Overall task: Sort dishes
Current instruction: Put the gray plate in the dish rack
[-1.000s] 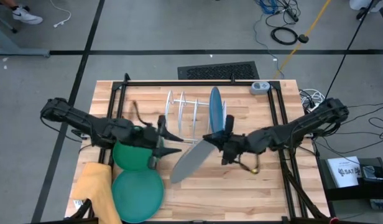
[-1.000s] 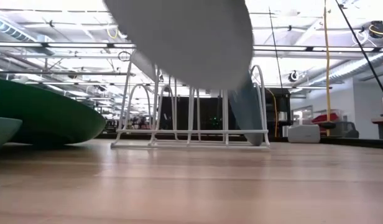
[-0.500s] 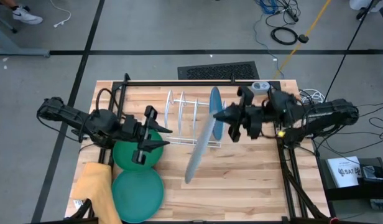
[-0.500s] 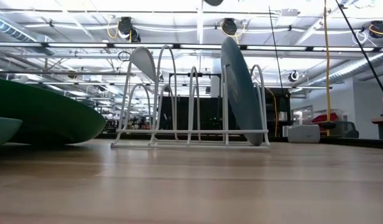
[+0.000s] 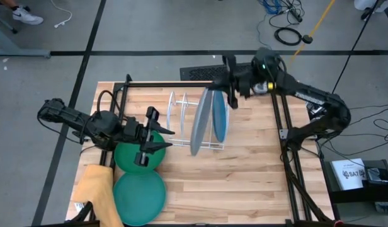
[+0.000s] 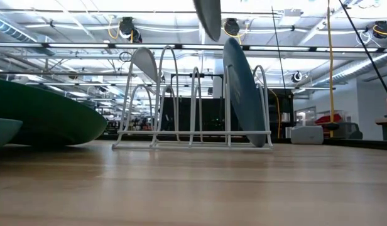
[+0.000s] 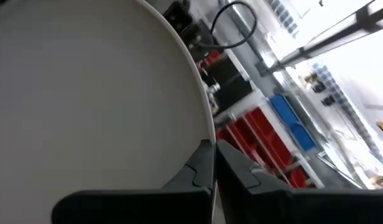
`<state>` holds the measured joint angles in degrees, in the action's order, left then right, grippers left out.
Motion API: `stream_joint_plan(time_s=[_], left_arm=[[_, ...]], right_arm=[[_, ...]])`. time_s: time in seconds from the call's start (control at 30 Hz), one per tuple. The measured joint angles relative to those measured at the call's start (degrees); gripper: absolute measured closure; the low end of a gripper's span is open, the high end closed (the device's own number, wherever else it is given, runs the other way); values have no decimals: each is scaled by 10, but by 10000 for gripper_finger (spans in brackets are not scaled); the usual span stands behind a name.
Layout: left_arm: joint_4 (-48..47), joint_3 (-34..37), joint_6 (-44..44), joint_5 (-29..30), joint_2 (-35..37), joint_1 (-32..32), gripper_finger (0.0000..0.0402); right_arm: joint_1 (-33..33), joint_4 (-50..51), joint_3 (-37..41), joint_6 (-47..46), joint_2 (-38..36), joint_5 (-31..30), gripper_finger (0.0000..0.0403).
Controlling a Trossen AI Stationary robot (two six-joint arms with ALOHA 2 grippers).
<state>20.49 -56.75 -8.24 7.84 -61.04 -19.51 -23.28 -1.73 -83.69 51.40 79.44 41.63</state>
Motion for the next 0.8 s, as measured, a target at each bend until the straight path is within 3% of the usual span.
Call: stream_joint_plan(time_s=[0.3,0.8], left_arm=[[-7,0,-12,1,0,0,244],[-52,0,-27,1,0,0,244]], right_arm=[[-111,-1,-70,-42,110,161,403],[-162,4,-80,-52,232,245,403]])
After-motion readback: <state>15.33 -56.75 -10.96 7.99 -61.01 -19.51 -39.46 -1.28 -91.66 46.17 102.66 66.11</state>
